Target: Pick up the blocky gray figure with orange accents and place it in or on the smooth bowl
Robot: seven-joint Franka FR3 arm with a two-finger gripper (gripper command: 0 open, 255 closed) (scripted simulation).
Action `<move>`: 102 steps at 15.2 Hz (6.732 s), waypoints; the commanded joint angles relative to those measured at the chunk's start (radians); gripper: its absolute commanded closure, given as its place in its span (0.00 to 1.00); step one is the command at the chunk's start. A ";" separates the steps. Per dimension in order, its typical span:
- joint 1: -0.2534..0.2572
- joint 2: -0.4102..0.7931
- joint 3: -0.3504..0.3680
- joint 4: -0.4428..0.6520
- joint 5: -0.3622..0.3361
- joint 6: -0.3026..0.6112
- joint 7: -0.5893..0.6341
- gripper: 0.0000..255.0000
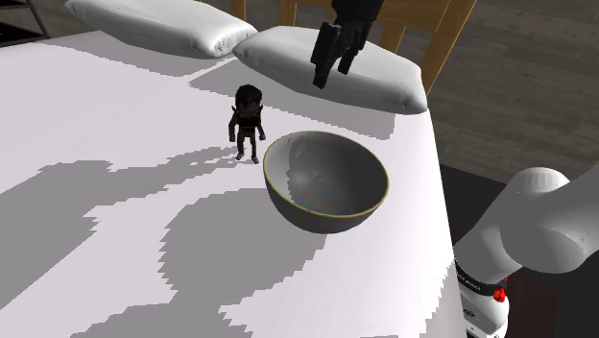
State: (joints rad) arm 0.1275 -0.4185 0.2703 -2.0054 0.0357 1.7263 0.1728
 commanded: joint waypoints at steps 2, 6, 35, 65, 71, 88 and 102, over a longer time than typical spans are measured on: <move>0.018 0.081 0.046 0.078 0.003 0.002 0.032 0.00; 0.043 0.192 0.105 0.196 -0.008 -0.006 0.074 0.00; 0.087 0.358 0.184 0.278 -0.051 0.068 0.140 1.00; 0.141 0.562 0.222 0.911 -0.158 -0.385 0.185 1.00; 0.173 0.599 0.234 1.037 -0.186 -0.479 0.204 1.00; 0.156 0.132 0.201 0.591 0.046 -0.450 0.241 1.00; 0.173 -0.004 0.170 0.260 0.094 -0.246 0.204 1.00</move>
State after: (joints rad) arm 0.2995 -0.4177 0.4420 -1.7254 0.1282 1.4649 0.3794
